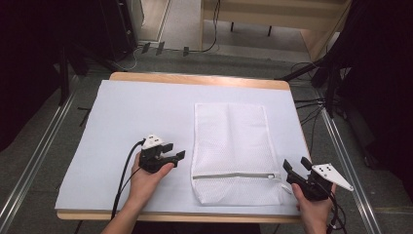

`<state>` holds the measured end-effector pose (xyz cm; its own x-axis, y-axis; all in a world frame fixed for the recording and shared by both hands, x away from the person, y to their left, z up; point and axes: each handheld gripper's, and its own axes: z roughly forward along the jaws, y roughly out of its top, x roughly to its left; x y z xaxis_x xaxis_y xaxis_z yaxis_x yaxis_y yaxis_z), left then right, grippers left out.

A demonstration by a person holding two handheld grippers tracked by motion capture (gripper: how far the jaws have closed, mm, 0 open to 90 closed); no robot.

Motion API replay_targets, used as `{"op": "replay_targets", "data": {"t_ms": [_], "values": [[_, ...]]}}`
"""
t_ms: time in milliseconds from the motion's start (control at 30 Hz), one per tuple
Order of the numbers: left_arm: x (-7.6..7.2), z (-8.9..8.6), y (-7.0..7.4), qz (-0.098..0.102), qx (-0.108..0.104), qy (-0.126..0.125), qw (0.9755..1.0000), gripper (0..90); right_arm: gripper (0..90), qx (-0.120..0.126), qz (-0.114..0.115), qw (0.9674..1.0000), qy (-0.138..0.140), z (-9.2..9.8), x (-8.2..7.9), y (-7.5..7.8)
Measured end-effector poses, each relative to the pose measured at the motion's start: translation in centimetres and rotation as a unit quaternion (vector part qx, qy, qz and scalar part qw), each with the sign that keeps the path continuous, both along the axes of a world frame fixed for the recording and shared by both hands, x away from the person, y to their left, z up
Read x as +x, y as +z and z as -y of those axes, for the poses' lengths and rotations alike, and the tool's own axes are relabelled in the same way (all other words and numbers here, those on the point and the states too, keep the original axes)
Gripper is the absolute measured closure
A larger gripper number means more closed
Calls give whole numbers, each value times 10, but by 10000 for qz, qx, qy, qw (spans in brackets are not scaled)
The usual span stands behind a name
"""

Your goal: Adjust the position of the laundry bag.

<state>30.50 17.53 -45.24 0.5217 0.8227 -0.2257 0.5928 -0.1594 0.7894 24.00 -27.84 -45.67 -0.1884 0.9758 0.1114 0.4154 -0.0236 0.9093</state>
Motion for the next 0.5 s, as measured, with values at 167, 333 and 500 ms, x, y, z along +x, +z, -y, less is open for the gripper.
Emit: {"op": "replay_targets", "data": {"t_ms": [167,333,500], "values": [[10,25,-4,-142,-44,-116,9998,481,357,8,-41,10000,-6,0,-1,-1],[16,41,-10,-302,104,-112,9994,508,369,12,-41,10000,14,0,-2,-1],[21,55,-16,-405,304,-12,9987,540,376,246,-7,9997,67,1,-2,-1]]}}
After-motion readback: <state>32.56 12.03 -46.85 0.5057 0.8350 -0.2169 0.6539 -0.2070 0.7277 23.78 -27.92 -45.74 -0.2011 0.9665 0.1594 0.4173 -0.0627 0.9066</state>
